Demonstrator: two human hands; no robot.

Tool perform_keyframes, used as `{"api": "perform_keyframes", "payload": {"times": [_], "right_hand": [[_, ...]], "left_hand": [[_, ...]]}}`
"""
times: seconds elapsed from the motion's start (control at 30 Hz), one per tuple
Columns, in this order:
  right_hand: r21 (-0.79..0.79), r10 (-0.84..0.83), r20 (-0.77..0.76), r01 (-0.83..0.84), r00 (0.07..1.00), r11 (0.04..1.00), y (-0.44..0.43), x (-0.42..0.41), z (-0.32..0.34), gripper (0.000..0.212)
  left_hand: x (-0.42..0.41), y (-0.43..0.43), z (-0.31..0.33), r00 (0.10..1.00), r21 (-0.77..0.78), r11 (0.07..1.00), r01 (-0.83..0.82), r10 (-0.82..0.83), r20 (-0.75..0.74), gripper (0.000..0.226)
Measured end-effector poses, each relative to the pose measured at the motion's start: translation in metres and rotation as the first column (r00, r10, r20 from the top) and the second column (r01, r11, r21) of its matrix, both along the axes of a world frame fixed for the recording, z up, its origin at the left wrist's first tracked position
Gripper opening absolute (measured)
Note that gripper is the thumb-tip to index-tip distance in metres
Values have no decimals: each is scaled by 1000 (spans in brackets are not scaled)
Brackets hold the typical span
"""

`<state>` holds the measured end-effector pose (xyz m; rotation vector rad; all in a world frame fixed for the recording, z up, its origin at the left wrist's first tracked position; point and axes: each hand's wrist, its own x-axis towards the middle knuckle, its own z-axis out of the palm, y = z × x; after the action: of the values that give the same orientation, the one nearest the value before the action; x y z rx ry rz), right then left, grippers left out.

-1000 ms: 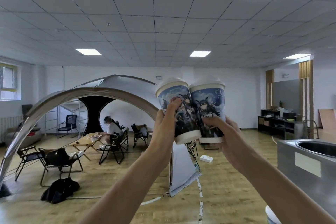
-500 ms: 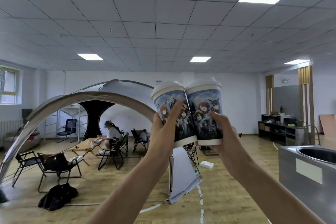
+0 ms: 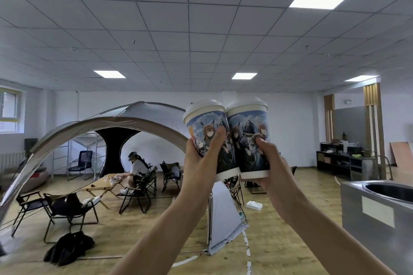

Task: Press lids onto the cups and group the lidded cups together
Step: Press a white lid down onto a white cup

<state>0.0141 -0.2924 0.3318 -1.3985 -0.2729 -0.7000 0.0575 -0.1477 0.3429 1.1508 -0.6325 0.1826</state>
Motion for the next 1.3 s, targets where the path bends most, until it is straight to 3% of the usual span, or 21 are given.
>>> {"api": "perform_keyframes", "payload": {"times": [0.07, 0.23, 0.33, 0.43, 0.53, 0.63, 0.73, 0.83, 0.9, 0.93, 1.0, 1.07, 1.13, 1.2, 1.3], "right_hand": [[-26, -50, -11, 50, 999, 998, -1, 1, 0, 98], [-39, -82, -14, 82, 997, 996, -10, 0, -1, 103], [42, -4, -7, 4, 1000, 999, -9, -2, -2, 82], [118, 65, -3, -64, 998, 991, -8, -1, -3, 63], [132, 62, -11, -60, 998, 989, -8, -1, -4, 85], [94, 31, 1, -31, 1000, 995, -11, -4, -5, 99], [84, 17, -12, -16, 1000, 996, -14, -8, -8, 86], [59, -10, -77, 15, 997, 998, -29, -17, -10, 81], [-17, -84, -158, 83, 984, 996, -47, -25, -15, 77], [-89, -131, -190, 116, 973, 989, -57, -27, -12, 76], [-326, -294, -282, 197, 913, 924, -74, -26, -20, 75], [-604, -475, -312, 214, 822, 768, -85, -19, -36, 62], [-811, -570, -309, 103, 762, 577, -85, -12, -51, 60], [-888, -580, -357, -74, 732, 453, -82, -9, -68, 67], [-885, -569, -429, -200, 702, 420, -78, -11, -87, 53]], "left_hand": [[-1, 0, 2, 999, -2, 1000, 27, -27, -33, 83], [-4, 4, 2, 996, 16, 997, 74, -73, -46, 64], [-10, 3, 1, 1000, 40, 999, 4, -4, 16, 73], [-10, -1, 0, 999, 41, 999, -36, 37, -22, 81], [-5, -2, -2, 996, 35, 999, -6, 10, -92, 110], [-5, 0, -3, 993, 41, 999, 29, -24, -112, 91], [-3, -1, -9, 996, 133, 991, -5, 17, -92, 83], [2, 15, -8, 985, 339, 930, -142, 168, -50, 76], [12, 32, -14, 968, 618, 748, -243, 224, 109, 73], [18, 42, -12, 950, 734, 604, -311, 212, 228, 71], [27, 52, -21, 933, 888, 289, -358, 149, 328, 68], [34, 50, -36, 940, 941, -23, -337, 53, 338, 75], [36, 44, -49, 946, 904, -280, -324, -64, 319, 74], [34, 36, -63, 965, 869, -421, -261, -135, 225, 69], [28, 24, -79, 966, 850, -468, -241, -201, 163, 67]]}}
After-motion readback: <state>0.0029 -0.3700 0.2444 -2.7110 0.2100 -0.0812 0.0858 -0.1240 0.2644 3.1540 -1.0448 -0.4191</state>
